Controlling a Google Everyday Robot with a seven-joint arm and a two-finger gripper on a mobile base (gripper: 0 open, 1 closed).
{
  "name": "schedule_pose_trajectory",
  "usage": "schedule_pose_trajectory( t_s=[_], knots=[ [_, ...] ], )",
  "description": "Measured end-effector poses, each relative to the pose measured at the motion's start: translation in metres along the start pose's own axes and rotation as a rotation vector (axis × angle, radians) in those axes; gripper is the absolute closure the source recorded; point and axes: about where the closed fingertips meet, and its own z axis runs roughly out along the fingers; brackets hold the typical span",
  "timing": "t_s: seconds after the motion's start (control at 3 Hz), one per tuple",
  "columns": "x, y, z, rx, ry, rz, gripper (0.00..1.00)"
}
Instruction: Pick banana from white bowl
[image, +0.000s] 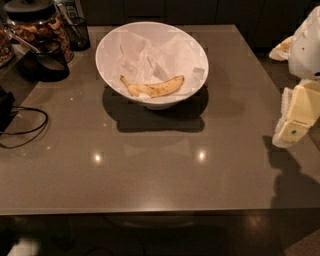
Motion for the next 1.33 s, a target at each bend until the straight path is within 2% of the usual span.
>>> schedule_pose_trajectory(
  t_s=[0.33, 0.67, 1.33],
  knots=[
    [0.0, 0.0, 0.0, 0.0, 0.0, 0.0, 0.0],
    [-0.014, -0.009, -0.003, 0.001, -0.006, -0.065, 0.0],
    [-0.037, -0.039, 0.013, -0.056, 0.028, -0.14, 0.0]
  ],
)
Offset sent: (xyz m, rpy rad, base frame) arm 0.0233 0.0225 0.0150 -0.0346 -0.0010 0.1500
